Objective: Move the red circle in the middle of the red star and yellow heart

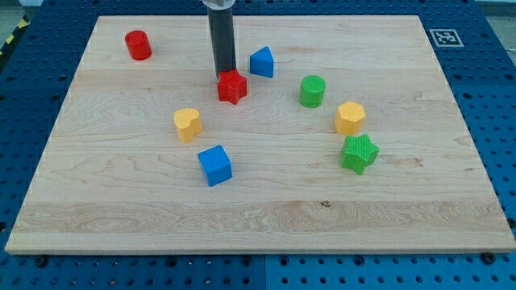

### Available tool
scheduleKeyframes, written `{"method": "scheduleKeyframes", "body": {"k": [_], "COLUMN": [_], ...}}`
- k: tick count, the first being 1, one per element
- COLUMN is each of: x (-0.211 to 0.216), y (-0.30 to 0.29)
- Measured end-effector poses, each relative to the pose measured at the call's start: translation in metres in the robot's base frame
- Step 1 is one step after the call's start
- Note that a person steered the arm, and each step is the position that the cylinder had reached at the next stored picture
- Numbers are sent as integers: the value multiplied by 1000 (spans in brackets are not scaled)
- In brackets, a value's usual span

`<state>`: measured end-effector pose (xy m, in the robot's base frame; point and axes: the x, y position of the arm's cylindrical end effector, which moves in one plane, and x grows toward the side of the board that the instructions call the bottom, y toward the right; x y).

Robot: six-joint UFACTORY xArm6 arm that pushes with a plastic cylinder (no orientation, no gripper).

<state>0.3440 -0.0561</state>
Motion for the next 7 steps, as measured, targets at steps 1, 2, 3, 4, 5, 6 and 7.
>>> {"method": "scheduleKeyframes", "body": {"k": [1,2,3,4,5,6,7], "x": [-39,-86,-110,-110,-108,-104,-86], "y": [-11,-30,-92,-158,-174,-161,-160]}}
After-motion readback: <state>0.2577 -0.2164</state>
